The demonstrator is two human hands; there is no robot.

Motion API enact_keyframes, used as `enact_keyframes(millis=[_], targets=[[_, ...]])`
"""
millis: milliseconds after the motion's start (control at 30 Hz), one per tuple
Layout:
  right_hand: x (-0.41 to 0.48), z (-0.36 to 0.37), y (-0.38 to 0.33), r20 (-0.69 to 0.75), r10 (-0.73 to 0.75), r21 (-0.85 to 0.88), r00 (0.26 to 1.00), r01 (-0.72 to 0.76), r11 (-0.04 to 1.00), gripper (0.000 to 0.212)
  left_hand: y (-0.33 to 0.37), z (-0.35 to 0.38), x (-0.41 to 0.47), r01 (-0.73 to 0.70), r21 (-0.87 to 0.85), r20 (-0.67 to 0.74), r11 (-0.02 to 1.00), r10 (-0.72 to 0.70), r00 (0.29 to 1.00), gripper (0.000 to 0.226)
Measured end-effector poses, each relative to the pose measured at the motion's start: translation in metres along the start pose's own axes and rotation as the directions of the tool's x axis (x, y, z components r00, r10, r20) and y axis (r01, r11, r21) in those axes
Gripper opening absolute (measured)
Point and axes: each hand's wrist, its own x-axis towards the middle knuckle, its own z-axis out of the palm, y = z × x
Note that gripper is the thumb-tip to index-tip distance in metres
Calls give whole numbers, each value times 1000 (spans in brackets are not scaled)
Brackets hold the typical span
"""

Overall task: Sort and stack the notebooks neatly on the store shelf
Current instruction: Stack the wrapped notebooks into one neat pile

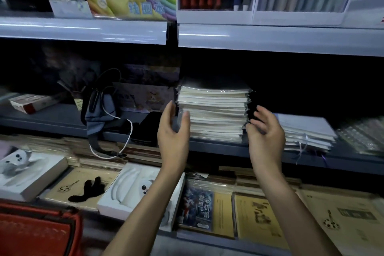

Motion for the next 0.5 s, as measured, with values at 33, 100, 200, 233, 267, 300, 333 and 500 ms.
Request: enact_keyframes(millis=[33, 100, 200, 233, 267, 300, 333, 500], targets=[[3, 4, 1, 0, -39, -50, 999, 39, 998, 51, -1, 5, 3, -4, 2, -1, 1000, 4, 1000, 60], [11, 11, 4, 4, -114, -151, 993, 113, 982, 56, -4, 14, 11, -16, 0, -6, 1000, 16, 1000, 65], [26, 18, 6, 9, -128, -196, 992, 127, 972, 62, -8, 23, 26, -61, -23, -6, 998, 60, 998, 66], [30, 20, 6, 20, -115, -184, 993, 116, 976, 63, -9, 25, 31, -75, -28, -1, 997, 75, 997, 64], [33, 22, 5, 32, -103, -158, 994, 107, 982, 64, -9, 26, 36, -80, -41, 8, 996, 80, 997, 62], [36, 25, 5, 49, -83, -118, 995, 88, 989, 64, -9, 28, 40, -74, -59, 20, 995, 75, 997, 60], [39, 28, 5, 66, -64, -71, 996, 68, 995, 65, -9, 29, 43, -65, -77, 34, 995, 68, 997, 59], [45, 42, 8, 102, -63, 78, 993, 55, 995, 40, -13, 30, 52, -73, -139, 39, 988, 79, 996, 53]])
